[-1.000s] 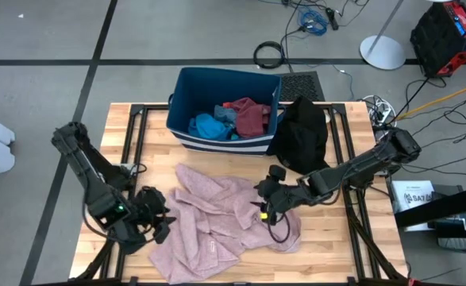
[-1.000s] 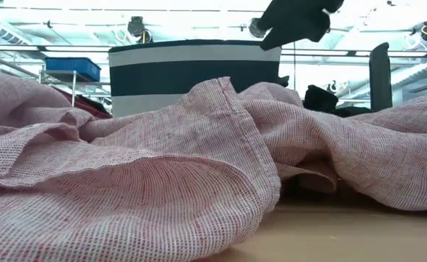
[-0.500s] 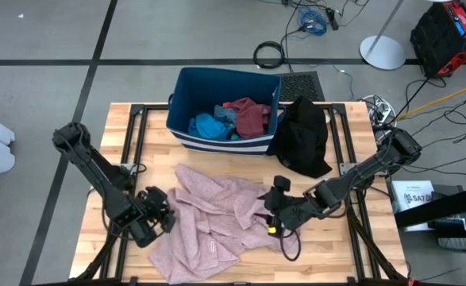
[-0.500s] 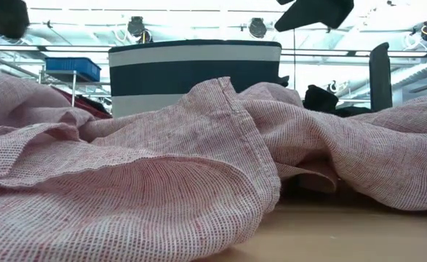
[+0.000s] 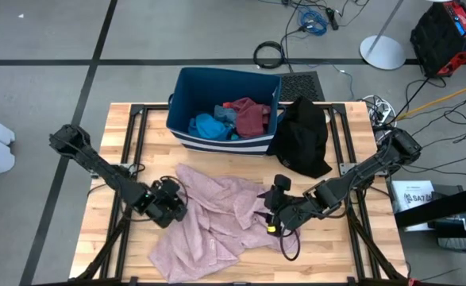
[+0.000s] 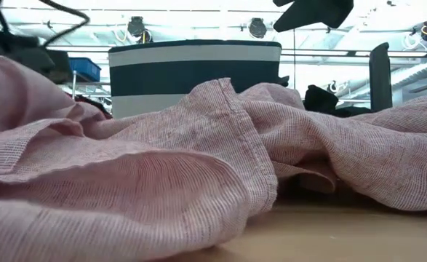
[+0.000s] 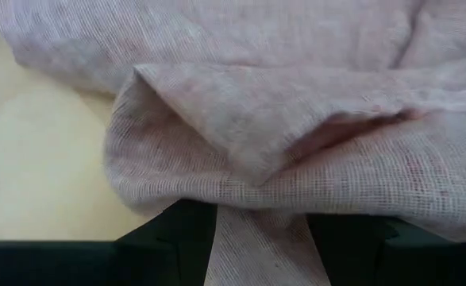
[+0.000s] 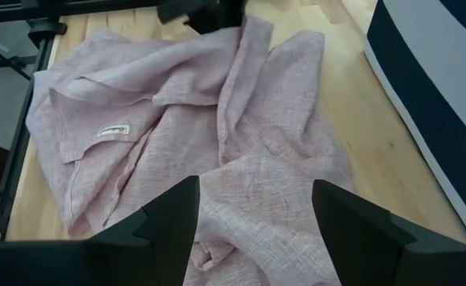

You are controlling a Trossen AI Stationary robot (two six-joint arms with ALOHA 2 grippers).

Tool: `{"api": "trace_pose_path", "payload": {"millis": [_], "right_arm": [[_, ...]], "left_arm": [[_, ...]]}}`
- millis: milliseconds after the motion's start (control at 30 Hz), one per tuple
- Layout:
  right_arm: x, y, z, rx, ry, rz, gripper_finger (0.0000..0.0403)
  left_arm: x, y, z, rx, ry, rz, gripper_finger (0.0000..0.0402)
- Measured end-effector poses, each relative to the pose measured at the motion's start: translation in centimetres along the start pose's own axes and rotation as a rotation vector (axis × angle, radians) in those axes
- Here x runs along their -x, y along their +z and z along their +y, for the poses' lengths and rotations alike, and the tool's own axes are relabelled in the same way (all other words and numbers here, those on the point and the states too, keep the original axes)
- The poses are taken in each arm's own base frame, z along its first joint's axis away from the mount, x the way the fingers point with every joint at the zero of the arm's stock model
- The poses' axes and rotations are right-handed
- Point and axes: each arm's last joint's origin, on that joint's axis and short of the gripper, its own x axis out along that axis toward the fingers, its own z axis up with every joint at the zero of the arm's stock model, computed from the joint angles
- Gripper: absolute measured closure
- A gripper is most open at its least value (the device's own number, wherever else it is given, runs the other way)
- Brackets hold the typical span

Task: Sort clothes
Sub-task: Put the pink polo shirt into the blue laundry organizer

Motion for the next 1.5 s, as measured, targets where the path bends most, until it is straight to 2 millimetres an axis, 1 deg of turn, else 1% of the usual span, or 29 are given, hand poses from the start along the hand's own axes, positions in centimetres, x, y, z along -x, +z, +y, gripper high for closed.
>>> {"api": "trace_pose_path", "payload": {"millis": [133, 200, 267, 300, 367, 467, 500, 533, 667, 733, 833, 1000, 1167, 1267, 1333, 1433, 1500], "right_arm": [[0.0, 0.0, 0.0, 0.0, 0.0, 0.0, 0.017], [0.0, 0.0, 0.0, 0.0, -0.001, 0.001, 0.017], [0.0, 0.0, 0.0, 0.0, 0.0, 0.0, 0.017], [0.0, 0.0, 0.0, 0.0, -0.002, 0.001, 0.017], [0.0, 0.0, 0.0, -0.005, -0.013, -0.005, 0.017], [0.0, 0.0, -0.1, -0.009, -0.018, -0.008, 0.017], [0.0, 0.0, -0.1, -0.013, -0.018, -0.008, 0.017], [0.0, 0.0, -0.1, -0.016, -0.019, -0.008, 0.017], [0.0, 0.0, -0.1, -0.025, -0.018, -0.007, 0.017], [0.0, 0.0, -0.1, -0.028, -0.018, -0.007, 0.017], [0.0, 0.0, -0.1, -0.029, -0.018, -0.007, 0.017], [0.0, 0.0, -0.1, -0.027, -0.018, -0.006, 0.017], [0.0, 0.0, -0.1, -0.025, -0.017, -0.005, 0.017], [0.0, 0.0, -0.1, -0.021, -0.018, -0.005, 0.017], [0.0, 0.0, -0.1, -0.025, -0.018, -0.005, 0.017], [0.5, 0.0, -0.3, -0.047, -0.023, -0.002, 0.017], [1.2, 0.1, -0.6, -0.069, -0.044, -0.012, 0.017]], "left_arm": [[-1.9, 0.1, 0.4, -0.056, -0.008, 0.057, 0.0206], [-2.9, 0.0, 0.3, -0.106, -0.007, 0.076, 0.0207], [-3.6, -0.2, 0.2, -0.152, 0.019, 0.096, 0.0219], [-3.9, -0.3, -0.1, -0.175, 0.031, 0.094, 0.0232], [-4.2, -0.3, -0.6, -0.218, 0.042, 0.097, 0.0272], [-3.8, -0.1, -1.4, -0.273, 0.05, 0.114, 0.0357], [-3.5, 0.2, -1.7, -0.296, 0.055, 0.121, 0.0377], [-3.2, 0.4, -2.0, -0.316, 0.059, 0.125, 0.0385], [-1.5, 1.2, -3.3, -0.408, 0.076, 0.17, 0.0393], [-0.1, 2.0, -4.5, -0.438, 0.055, 0.153, 0.0395], [2.2, 2.9, -5.7, -0.504, 0.1, 0.125, 0.0397], [6.3, 4.8, -7.9, -0.548, 0.12, 0.015, 0.0398], [9.1, 6.9, -10.0, -0.609, 0.076, -0.146, 0.0399], [9.9, 8.8, -11.0, -0.637, 0.047, -0.211, 0.0399], [10.1, 10.0, -11.7, -0.651, 0.019, -0.253, 0.0399], [9.8, 11.7, -12.6, -0.678, -0.043, -0.313, 0.0399], [9.2, 12.8, -13.3, -0.688, -0.095, -0.34, 0.0399]]}}
